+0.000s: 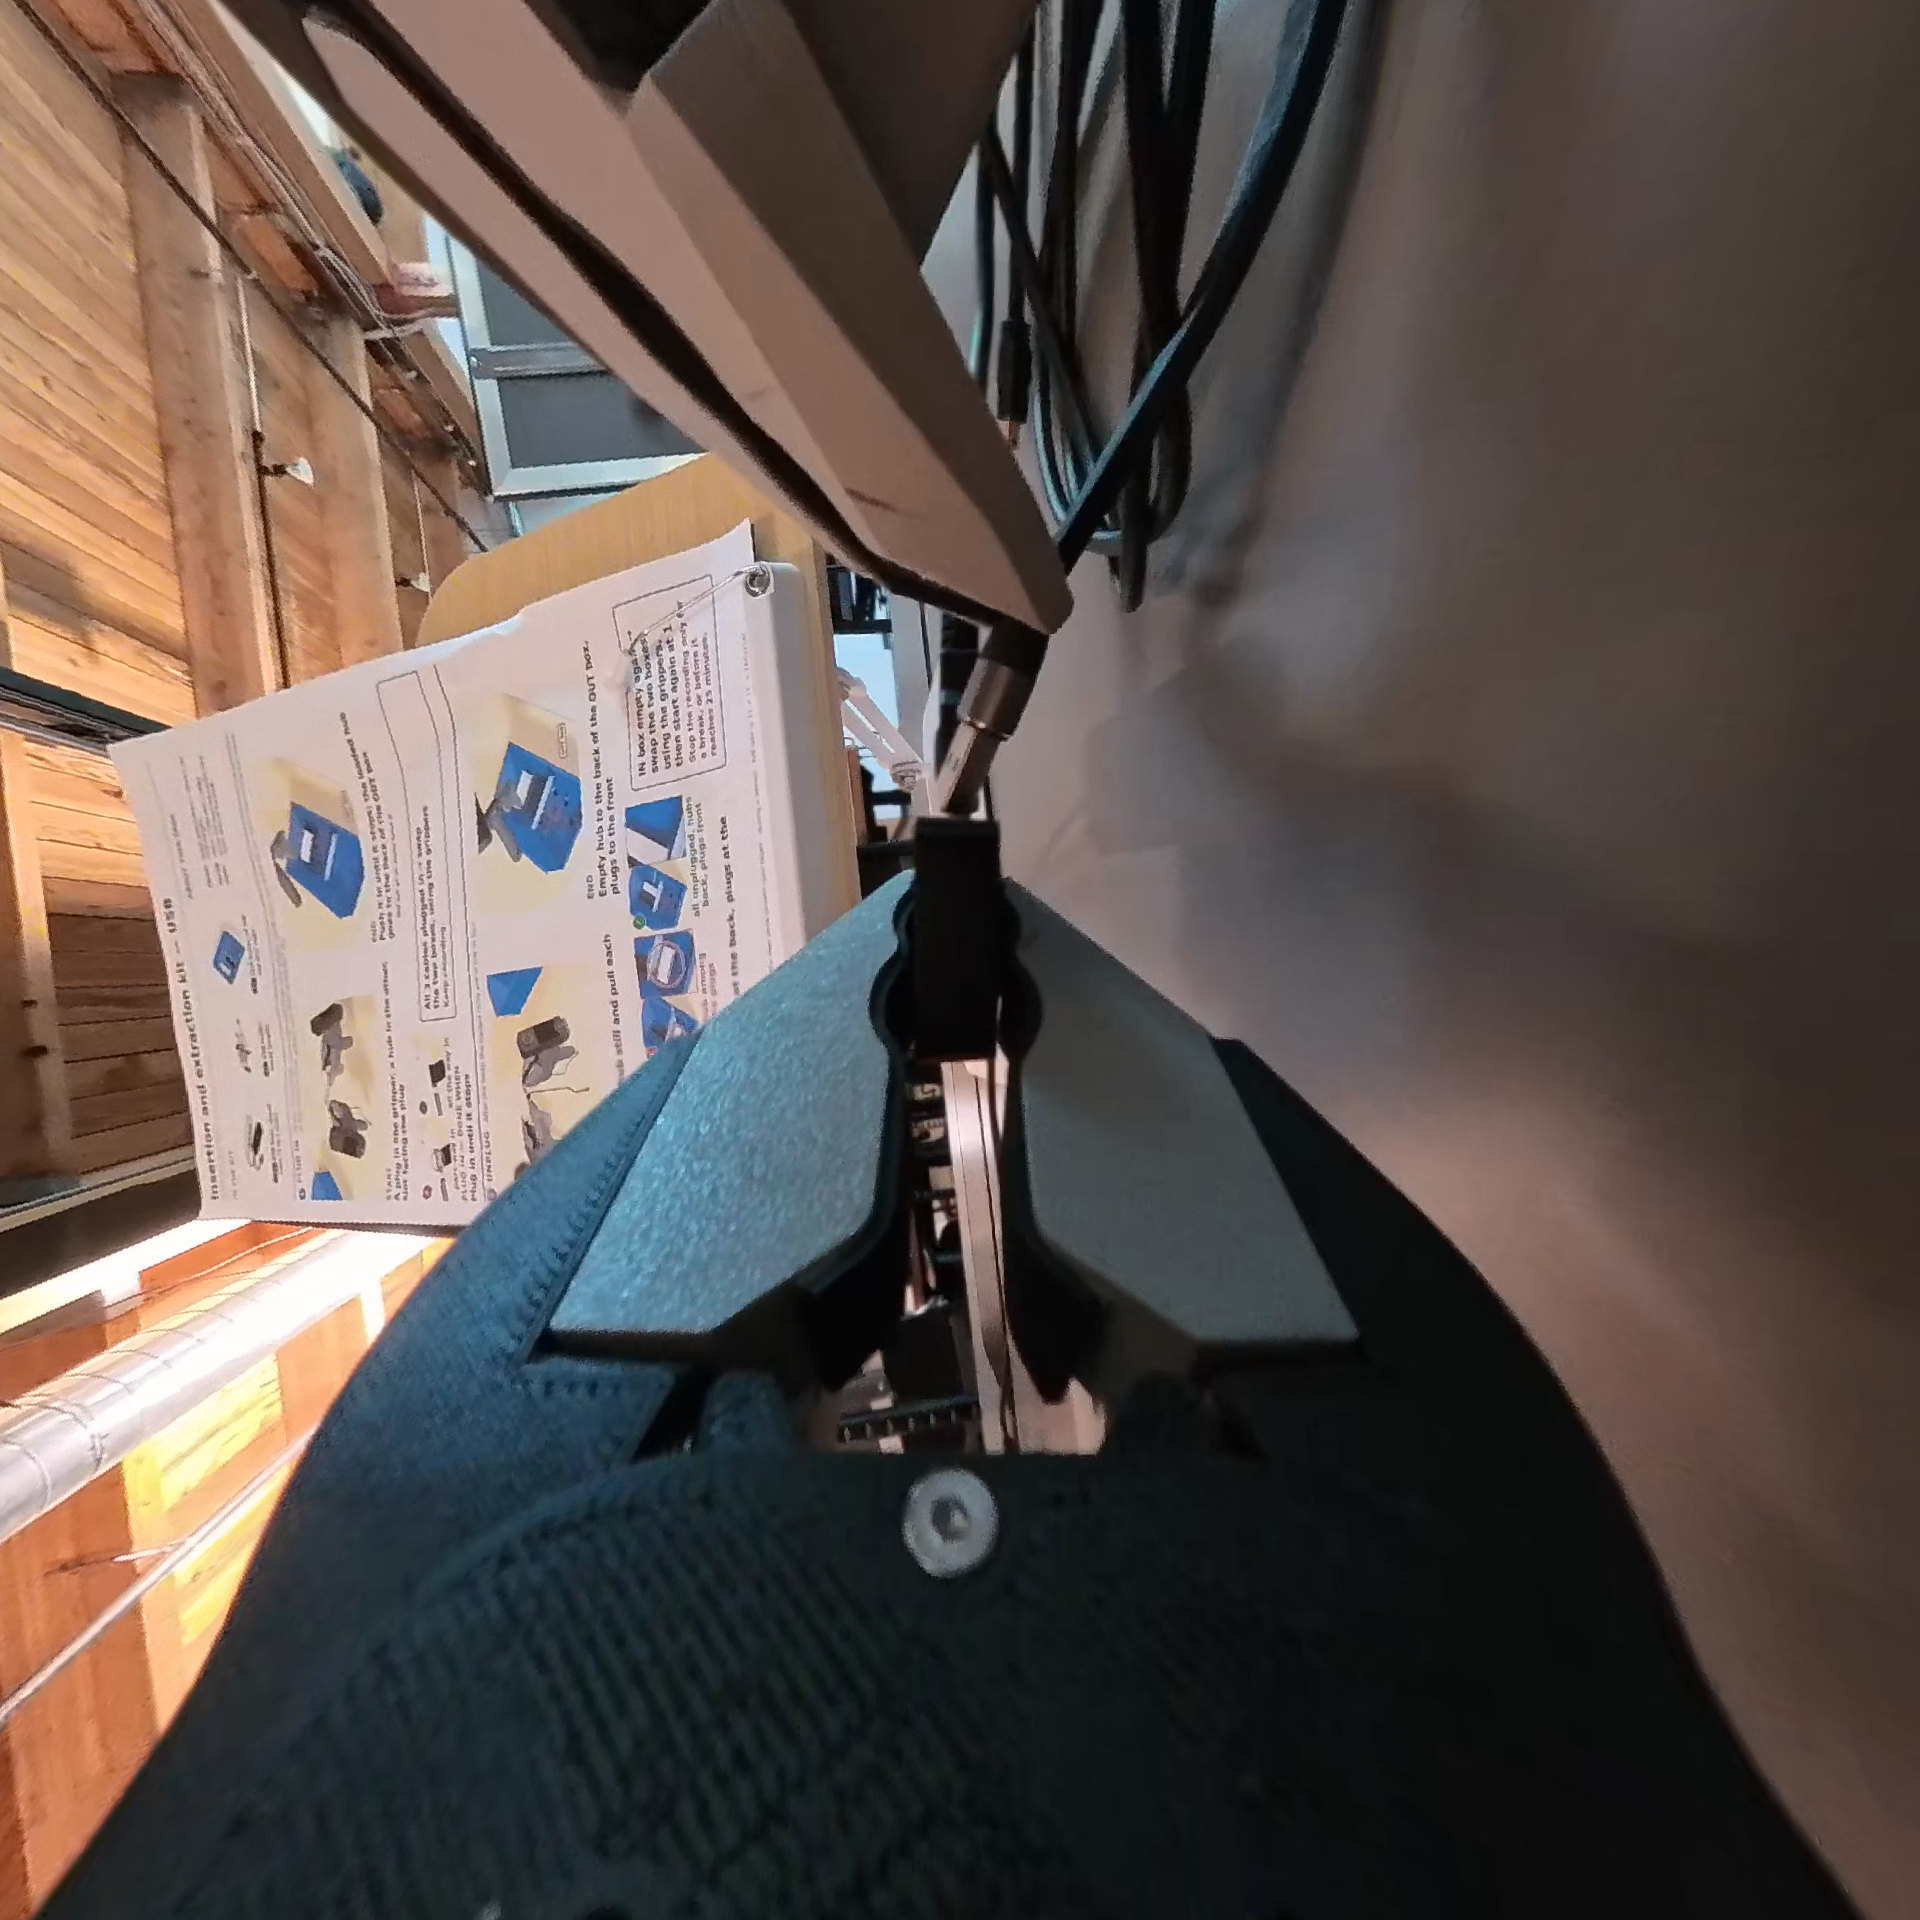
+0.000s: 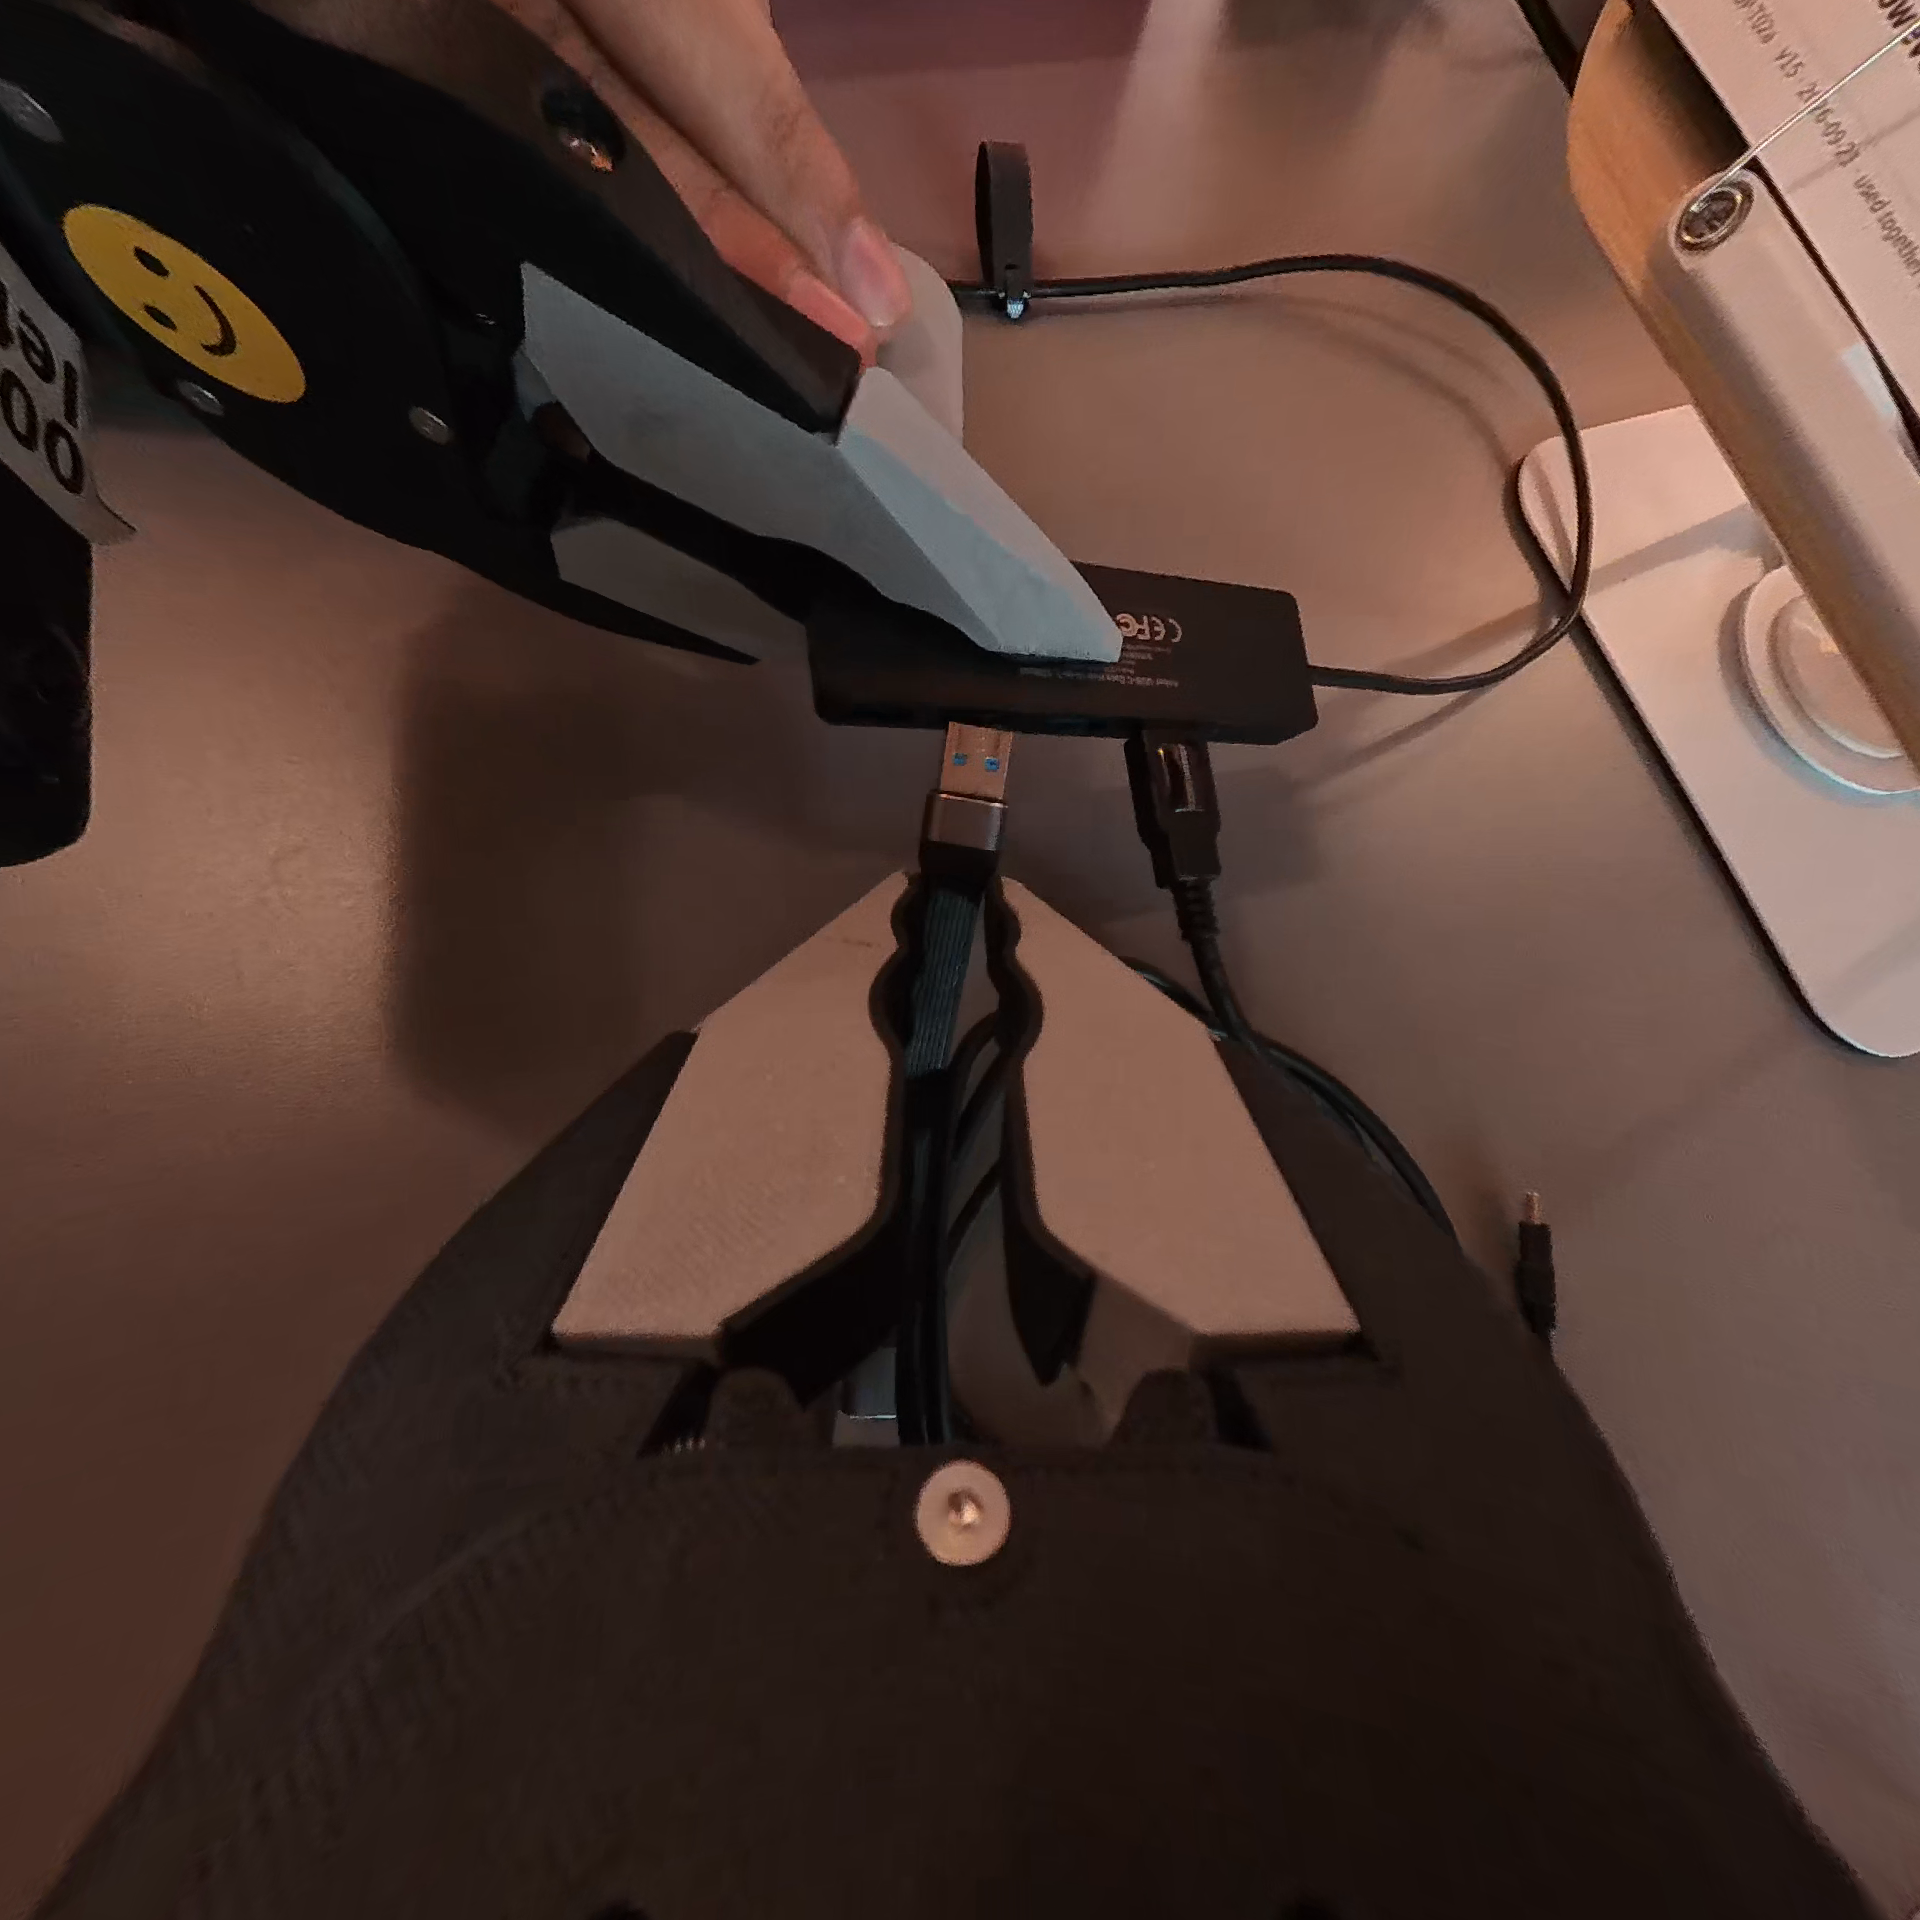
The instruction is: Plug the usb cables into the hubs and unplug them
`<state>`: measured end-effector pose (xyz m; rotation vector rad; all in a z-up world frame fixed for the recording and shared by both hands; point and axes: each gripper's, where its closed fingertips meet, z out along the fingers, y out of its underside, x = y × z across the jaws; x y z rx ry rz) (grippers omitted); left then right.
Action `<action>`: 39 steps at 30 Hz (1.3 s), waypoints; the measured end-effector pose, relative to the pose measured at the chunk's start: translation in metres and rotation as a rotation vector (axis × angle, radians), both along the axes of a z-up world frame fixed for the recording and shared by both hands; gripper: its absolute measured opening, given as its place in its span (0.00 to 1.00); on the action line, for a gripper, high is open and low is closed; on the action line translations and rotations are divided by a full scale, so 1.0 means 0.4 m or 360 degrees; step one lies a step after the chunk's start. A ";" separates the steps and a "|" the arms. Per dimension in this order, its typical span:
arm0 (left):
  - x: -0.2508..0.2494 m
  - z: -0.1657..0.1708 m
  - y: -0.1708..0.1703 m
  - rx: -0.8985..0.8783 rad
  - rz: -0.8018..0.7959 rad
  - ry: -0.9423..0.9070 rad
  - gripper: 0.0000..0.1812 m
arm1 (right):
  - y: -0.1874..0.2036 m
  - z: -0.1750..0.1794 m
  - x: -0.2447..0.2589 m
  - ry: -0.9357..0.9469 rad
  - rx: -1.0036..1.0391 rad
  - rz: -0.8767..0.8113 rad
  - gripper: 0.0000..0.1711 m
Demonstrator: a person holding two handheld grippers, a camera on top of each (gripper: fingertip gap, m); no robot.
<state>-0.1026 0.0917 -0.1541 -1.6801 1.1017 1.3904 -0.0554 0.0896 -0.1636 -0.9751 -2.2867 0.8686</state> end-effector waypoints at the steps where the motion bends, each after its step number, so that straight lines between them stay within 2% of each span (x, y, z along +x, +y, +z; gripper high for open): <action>1: 0.001 -0.001 0.000 -0.0003 -0.0002 0.0009 0.05 | 0.001 -0.001 0.001 -0.0002 0.0008 0.0000 0.06; 15: 0.022 -0.012 0.007 -0.0099 -0.0014 0.0322 0.05 | 0.013 -0.004 0.021 -0.0002 0.0173 0.0090 0.05; 24: 0.038 -0.009 0.007 -0.0066 -0.0057 0.0163 0.05 | 0.007 0.014 0.026 -0.0037 -0.0056 0.0124 0.05; 39: 0.037 0.002 0.002 -0.0038 0.0028 0.0053 0.05 | 0.002 0.018 0.019 -0.0037 -0.0158 0.0125 0.04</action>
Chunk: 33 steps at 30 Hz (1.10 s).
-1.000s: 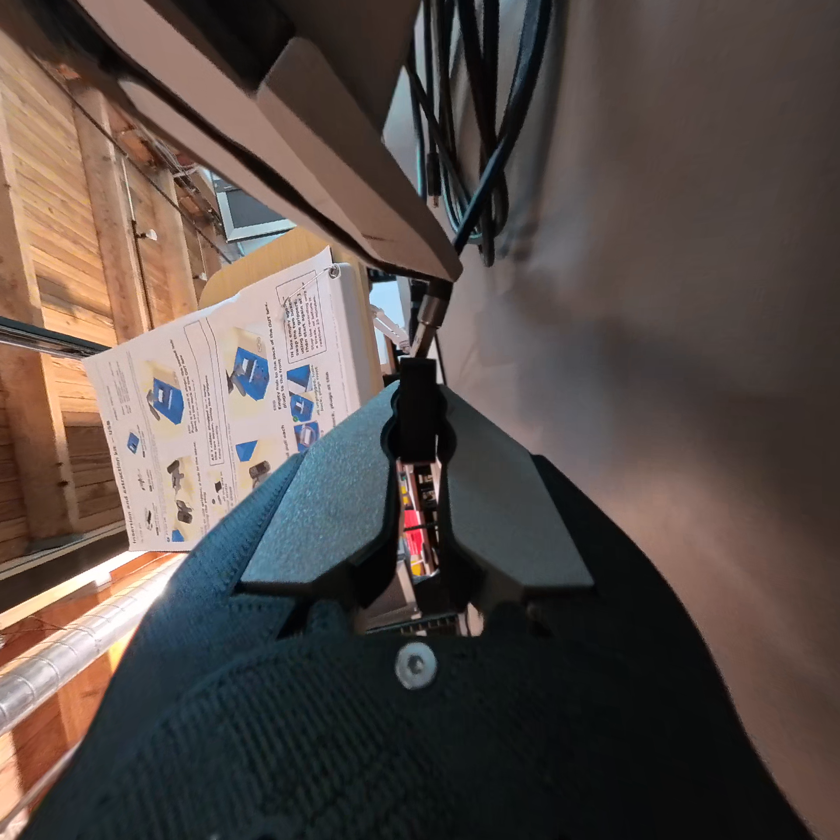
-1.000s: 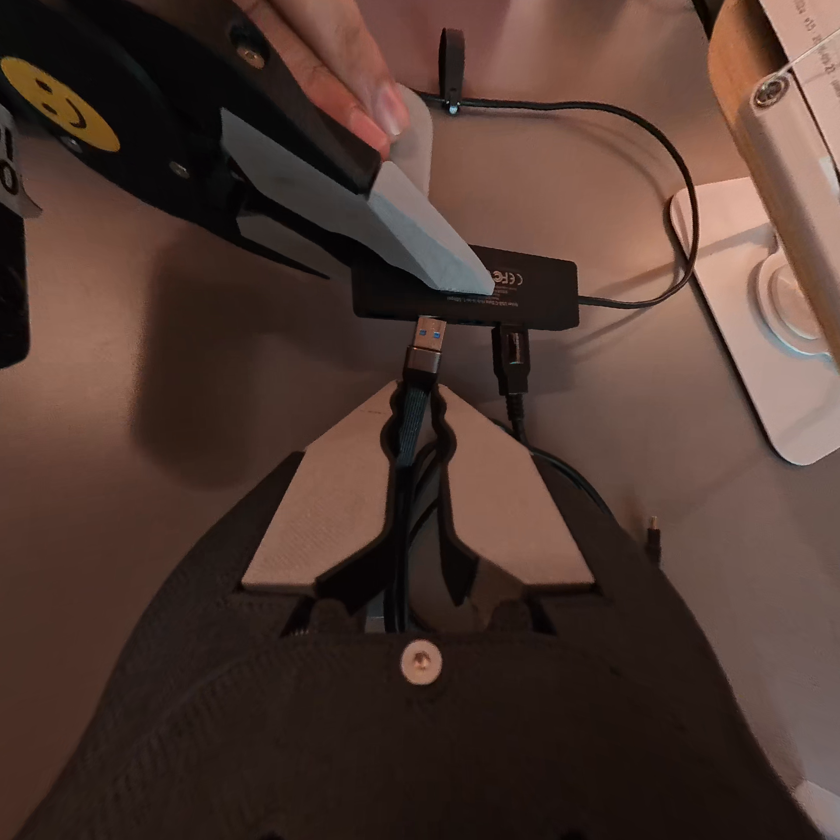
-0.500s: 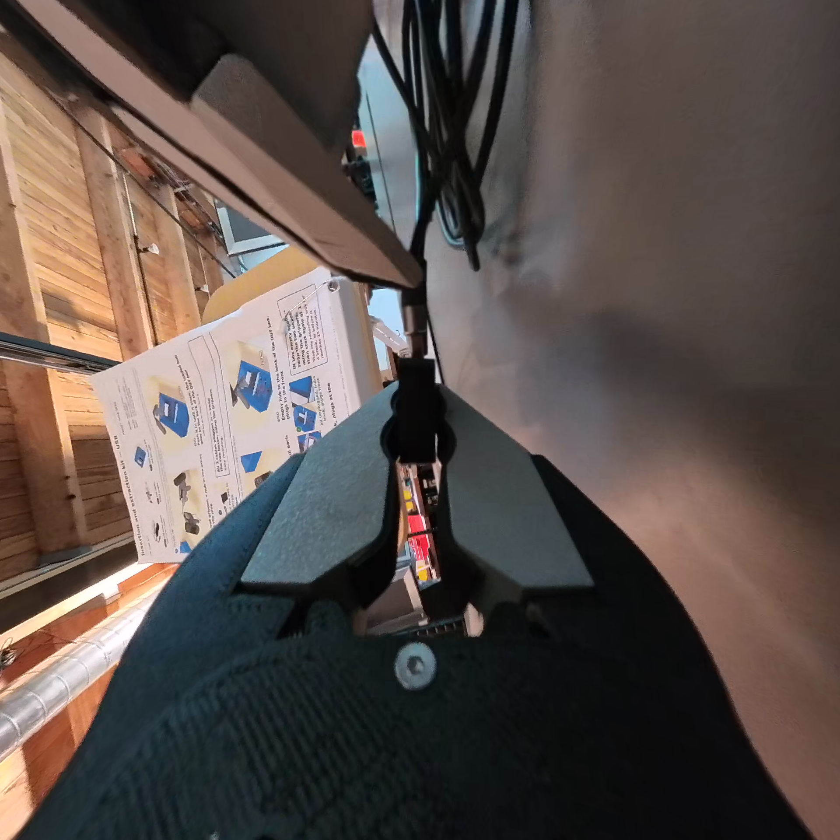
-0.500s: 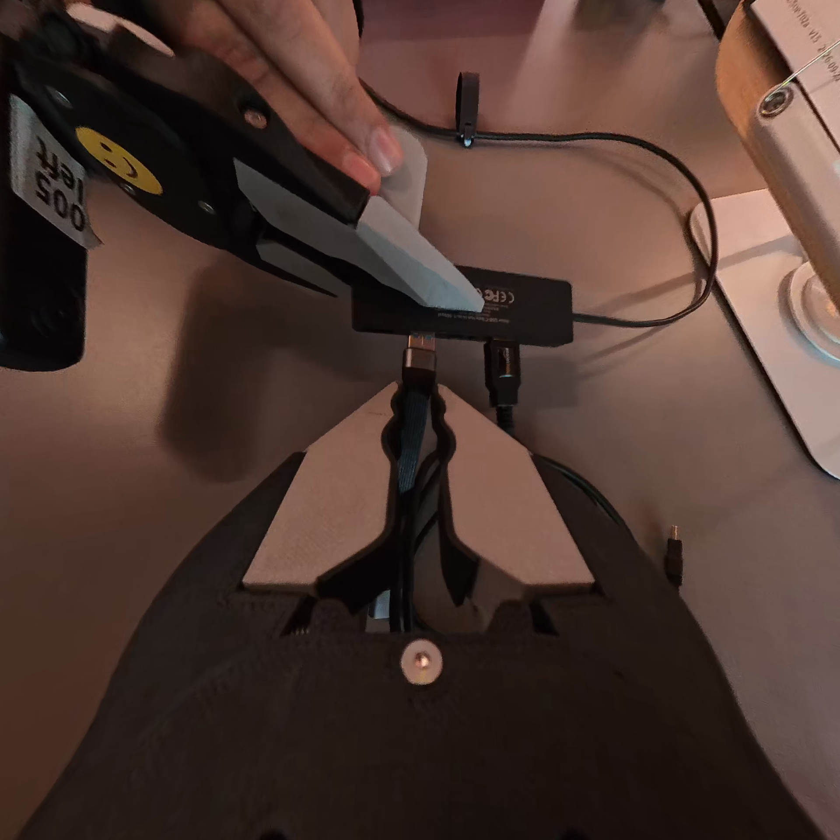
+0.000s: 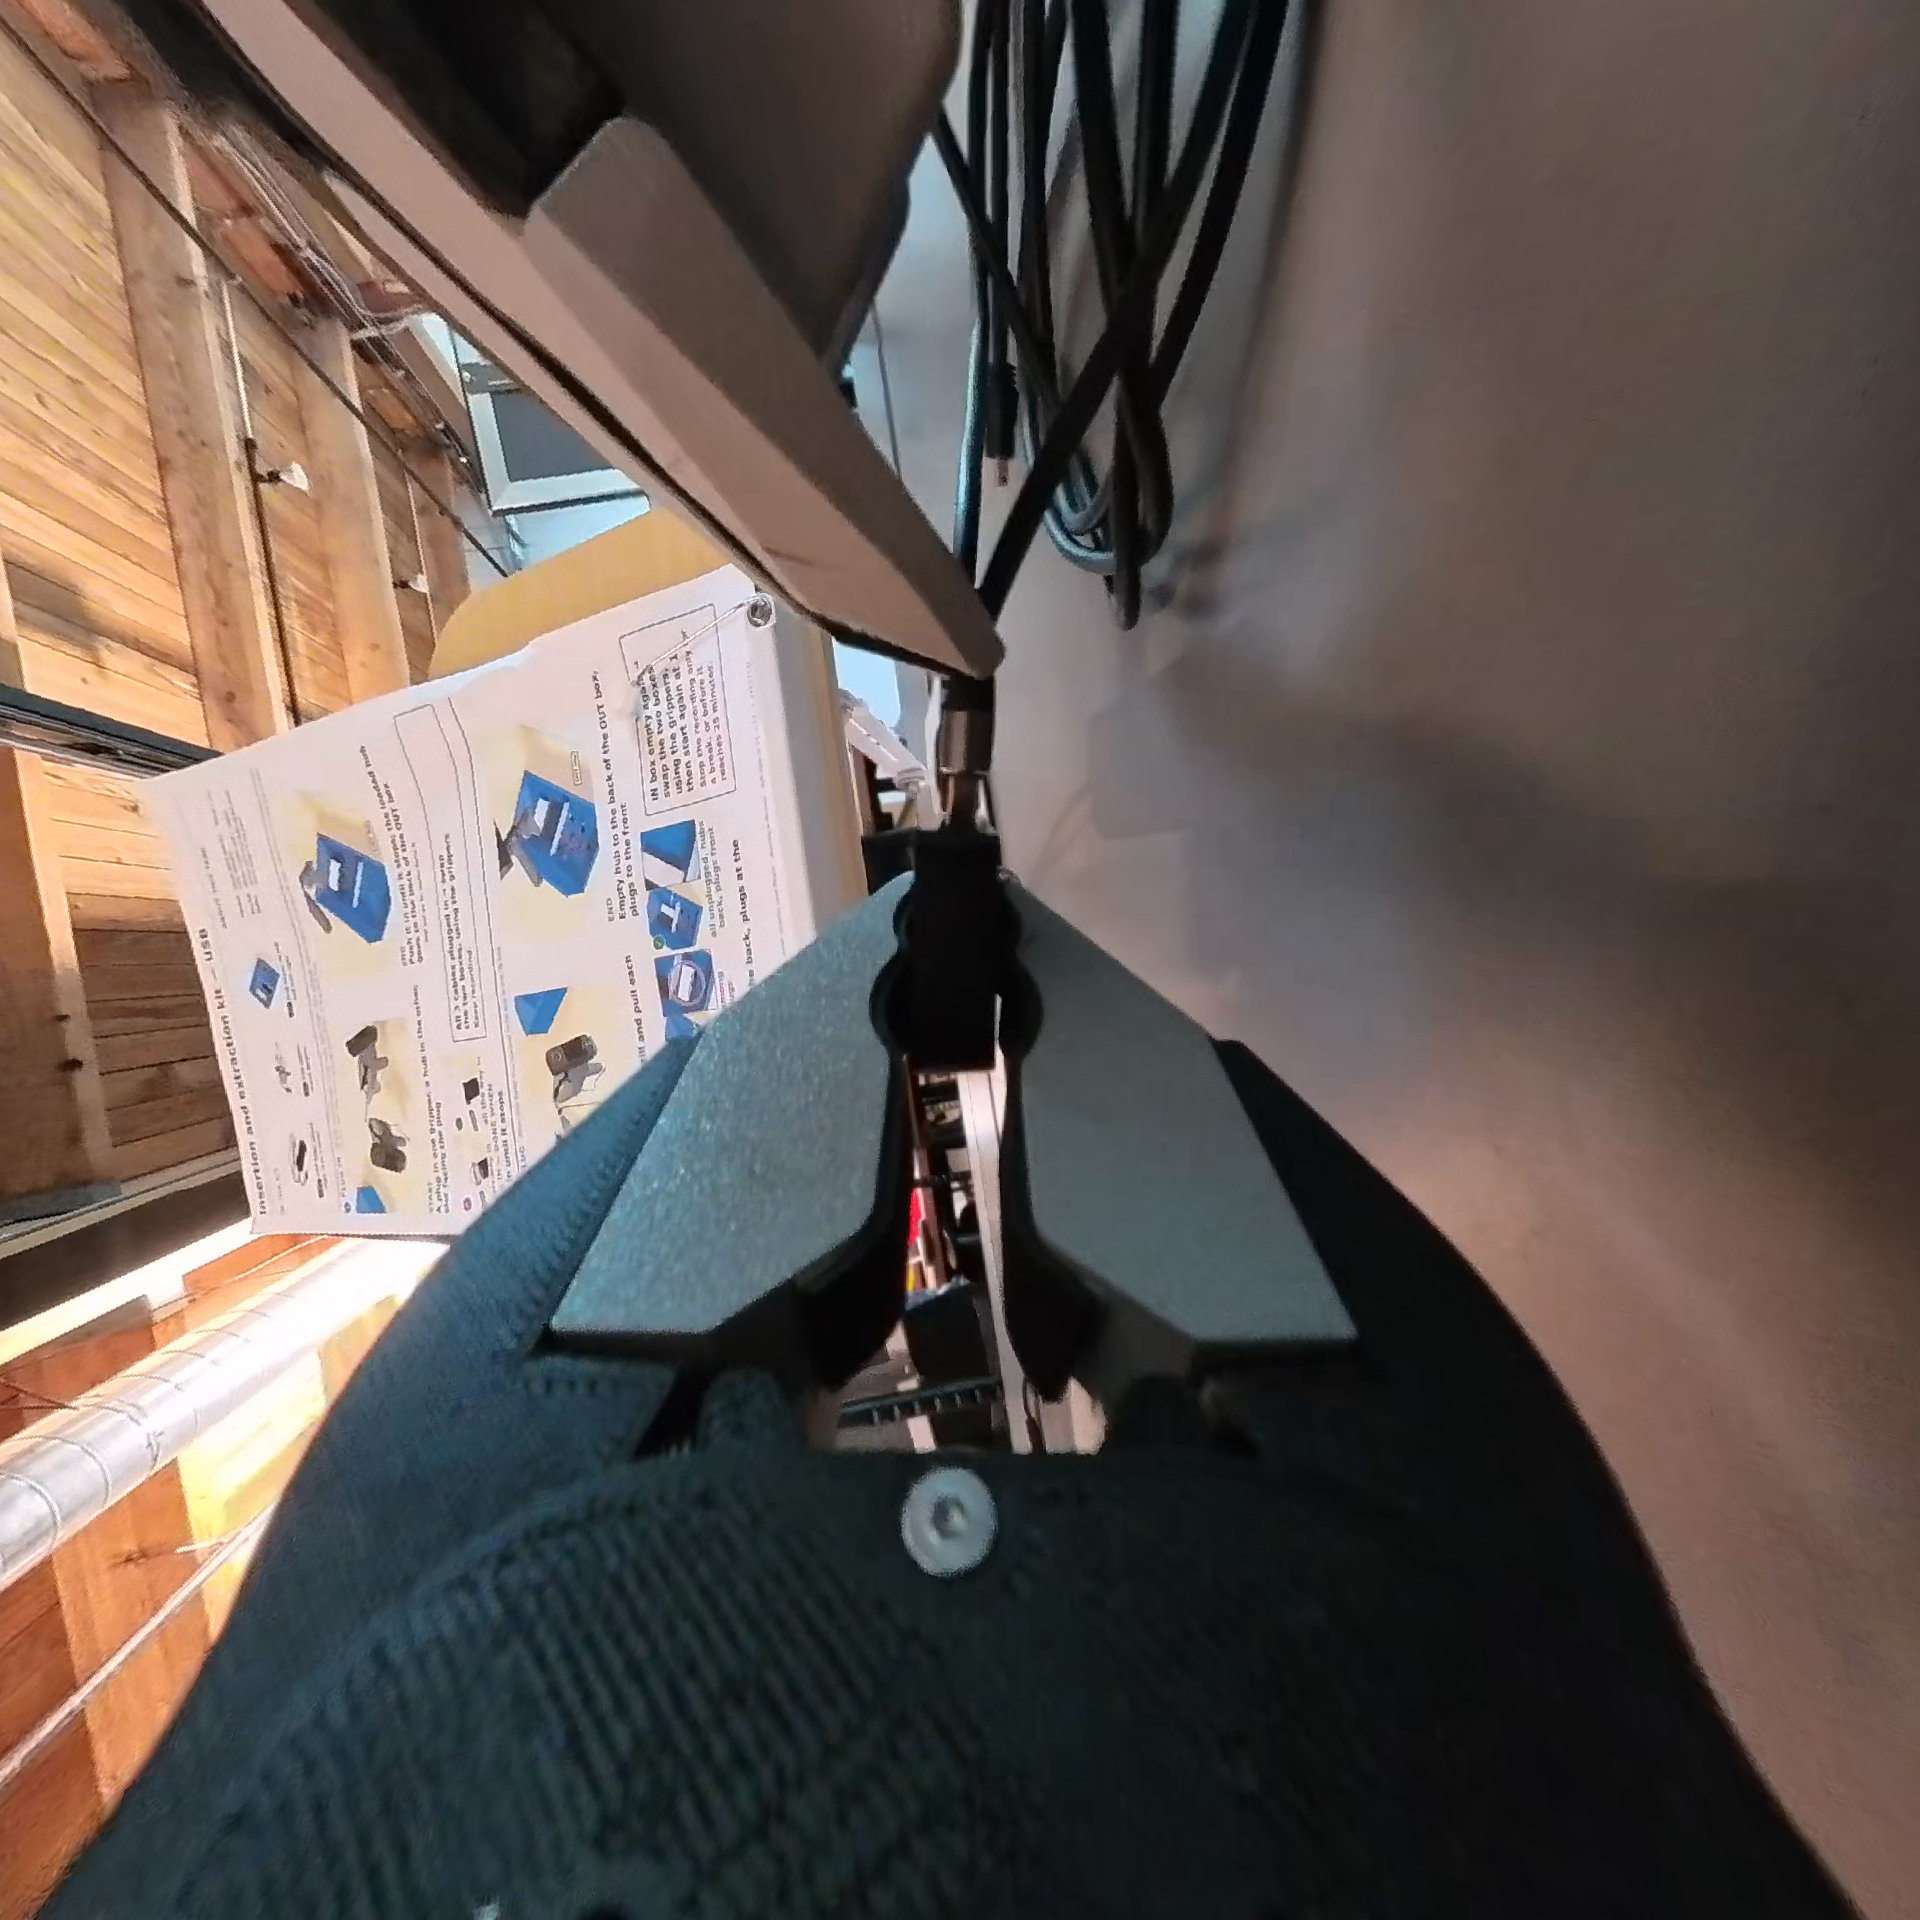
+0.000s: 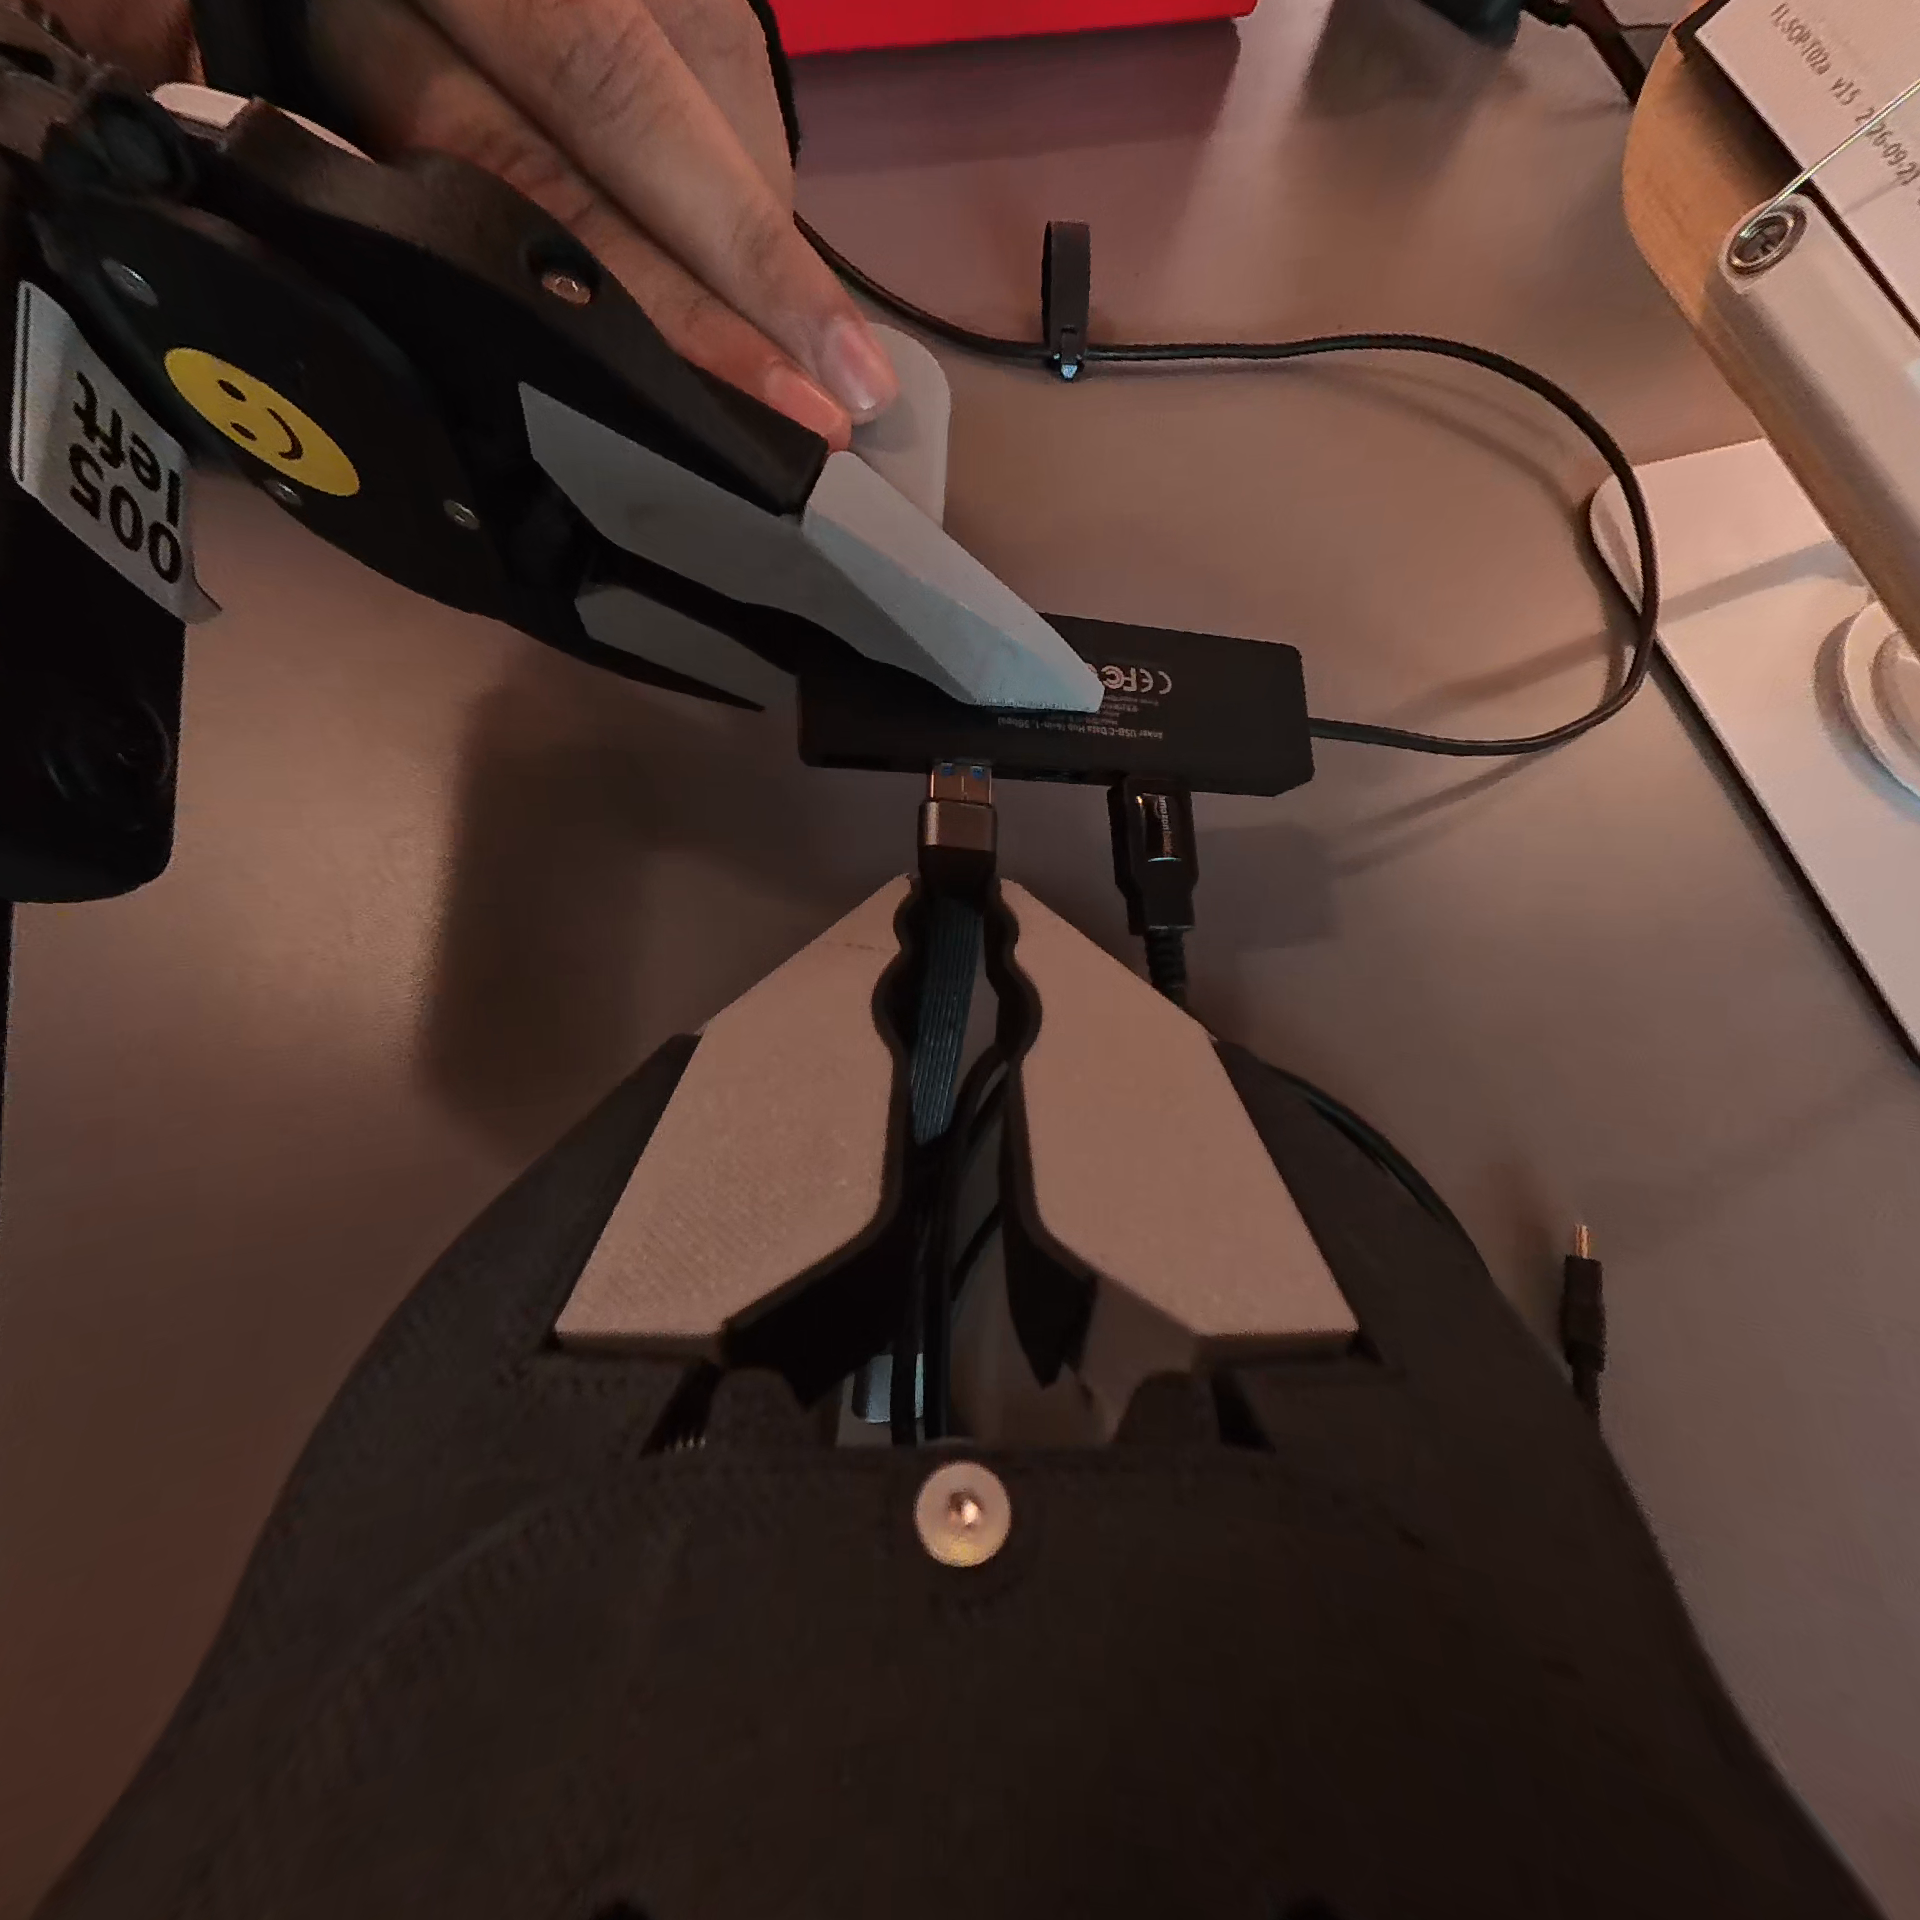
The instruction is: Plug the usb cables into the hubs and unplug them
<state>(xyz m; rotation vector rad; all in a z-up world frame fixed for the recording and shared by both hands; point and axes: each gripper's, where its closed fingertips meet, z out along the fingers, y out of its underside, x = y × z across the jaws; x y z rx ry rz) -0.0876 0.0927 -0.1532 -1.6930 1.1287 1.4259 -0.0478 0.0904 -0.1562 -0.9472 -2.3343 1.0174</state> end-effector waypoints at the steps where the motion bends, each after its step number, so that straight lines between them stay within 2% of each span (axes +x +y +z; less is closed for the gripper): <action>1: 0.000 -0.002 0.000 -0.0007 0.0009 0.0004 0.04 | 0.000 -0.002 0.000 -0.0003 0.0004 0.0002 0.04; 15: 0.012 -0.027 -0.002 -0.0104 0.0106 0.0010 0.04 | -0.011 -0.013 -0.002 -0.0036 0.0006 0.0001 0.04; 24: -0.004 -0.013 0.004 -0.0042 0.0105 -0.0019 0.05 | -0.004 -0.004 -0.016 0.0017 -0.0014 -0.0064 0.05; 28: -0.008 0.003 0.008 0.0030 0.0078 -0.0138 0.05 | 0.003 0.022 -0.021 0.0094 -0.0070 -0.0085 0.05; 33: -0.021 0.020 0.003 0.0128 0.0041 -0.0405 0.05 | 0.044 0.091 -0.036 0.0295 -0.0162 -0.0191 0.15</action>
